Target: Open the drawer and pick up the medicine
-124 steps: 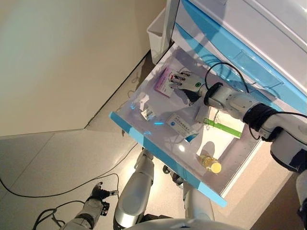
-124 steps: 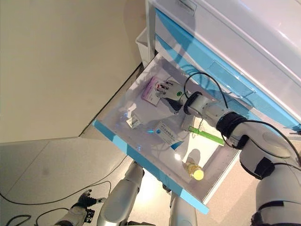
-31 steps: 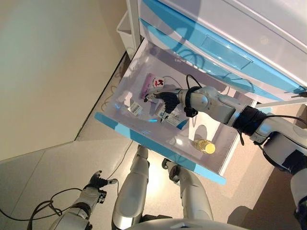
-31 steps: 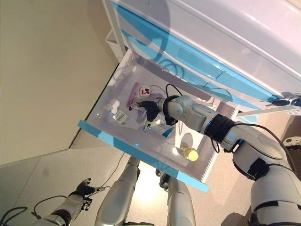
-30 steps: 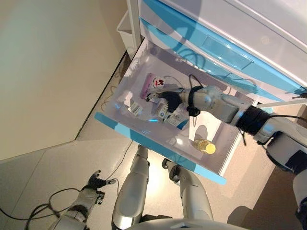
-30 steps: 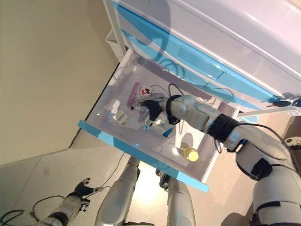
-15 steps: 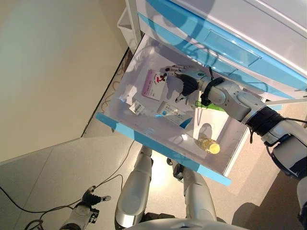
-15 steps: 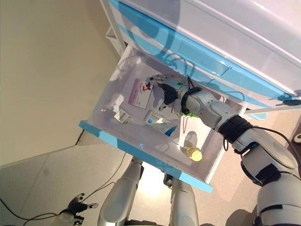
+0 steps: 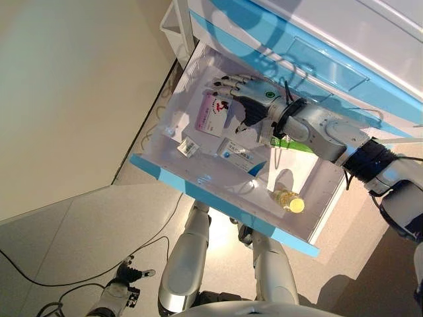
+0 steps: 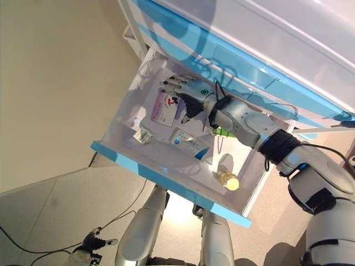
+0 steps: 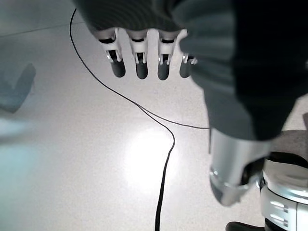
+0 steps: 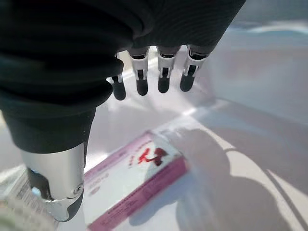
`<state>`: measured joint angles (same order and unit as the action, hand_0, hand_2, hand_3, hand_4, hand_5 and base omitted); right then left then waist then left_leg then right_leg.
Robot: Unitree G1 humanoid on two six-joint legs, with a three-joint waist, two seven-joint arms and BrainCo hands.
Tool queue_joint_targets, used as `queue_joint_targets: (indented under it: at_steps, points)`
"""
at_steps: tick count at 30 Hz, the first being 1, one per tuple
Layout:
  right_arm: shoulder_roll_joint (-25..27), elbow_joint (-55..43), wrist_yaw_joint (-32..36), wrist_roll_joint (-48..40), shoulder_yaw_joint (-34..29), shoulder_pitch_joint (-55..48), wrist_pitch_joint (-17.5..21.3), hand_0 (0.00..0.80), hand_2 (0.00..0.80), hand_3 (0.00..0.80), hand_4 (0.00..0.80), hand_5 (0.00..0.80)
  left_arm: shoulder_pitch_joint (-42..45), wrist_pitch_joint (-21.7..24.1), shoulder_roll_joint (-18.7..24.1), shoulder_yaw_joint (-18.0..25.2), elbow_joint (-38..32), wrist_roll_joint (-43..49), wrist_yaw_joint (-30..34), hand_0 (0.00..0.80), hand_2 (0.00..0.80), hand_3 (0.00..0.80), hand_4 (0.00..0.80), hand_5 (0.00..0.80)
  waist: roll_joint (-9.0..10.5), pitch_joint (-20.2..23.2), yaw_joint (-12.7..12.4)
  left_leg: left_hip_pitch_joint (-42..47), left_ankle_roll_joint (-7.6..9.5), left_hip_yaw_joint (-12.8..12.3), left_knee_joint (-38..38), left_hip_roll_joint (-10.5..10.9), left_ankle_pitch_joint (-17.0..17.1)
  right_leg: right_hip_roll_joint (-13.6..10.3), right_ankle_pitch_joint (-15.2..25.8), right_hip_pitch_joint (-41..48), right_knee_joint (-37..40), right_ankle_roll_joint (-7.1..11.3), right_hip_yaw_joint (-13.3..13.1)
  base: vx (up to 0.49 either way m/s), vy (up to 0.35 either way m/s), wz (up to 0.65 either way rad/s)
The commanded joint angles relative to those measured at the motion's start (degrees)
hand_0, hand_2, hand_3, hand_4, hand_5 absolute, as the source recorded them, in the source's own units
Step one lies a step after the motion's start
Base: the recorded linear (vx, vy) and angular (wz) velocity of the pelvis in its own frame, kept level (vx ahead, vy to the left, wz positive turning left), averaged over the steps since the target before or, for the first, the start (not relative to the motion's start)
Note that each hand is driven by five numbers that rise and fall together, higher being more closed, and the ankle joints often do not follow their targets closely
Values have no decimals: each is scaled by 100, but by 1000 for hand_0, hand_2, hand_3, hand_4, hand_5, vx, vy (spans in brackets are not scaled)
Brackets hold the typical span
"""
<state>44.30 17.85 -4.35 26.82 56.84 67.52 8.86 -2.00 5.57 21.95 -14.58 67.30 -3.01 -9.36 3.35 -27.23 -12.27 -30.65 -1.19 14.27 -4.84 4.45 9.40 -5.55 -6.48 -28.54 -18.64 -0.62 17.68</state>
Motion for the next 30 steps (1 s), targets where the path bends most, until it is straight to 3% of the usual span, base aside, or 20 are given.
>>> queue_joint_targets:
  at_steps: [1, 8, 18, 30]
  points:
    - [212, -466, -139, 113, 110, 348, 280, 0, 0, 0, 0, 0, 188, -53, 118, 245, 370, 184, -131, 0, 0, 0, 0, 0, 135, -158, -159, 223, 349, 23, -106, 415, -426, -532, 866, 317, 499, 673, -392, 14, -20, 7]
    - [58, -418, -107, 359, 563, 711, 358, 0, 0, 0, 0, 0, 139, -57, 148, 254, 435, 180, -166, 0, 0, 0, 0, 0, 140, -164, -225, 201, 337, 88, -138, 432, -437, -537, 793, 316, 428, 663, -348, 8, -20, 4]
    - [-563, 220, -178, 1014, 866, 868, 240, 0, 0, 0, 0, 0, 6, -65, 167, 182, 501, 141, -252, 0, 0, 0, 0, 0, 81, -169, -348, 174, 319, 232, -121, 460, -414, -558, 688, 306, 307, 649, -257, 9, -18, 5]
    - [-393, 772, -276, 1385, 941, 833, 115, 0, 0, 0, 0, 0, -67, -81, 146, 172, 584, 174, -263, 0, 0, 0, 0, 0, 80, -168, -373, 164, 286, 324, -86, 480, -382, -576, 628, 321, 253, 639, -163, 12, -11, 10]
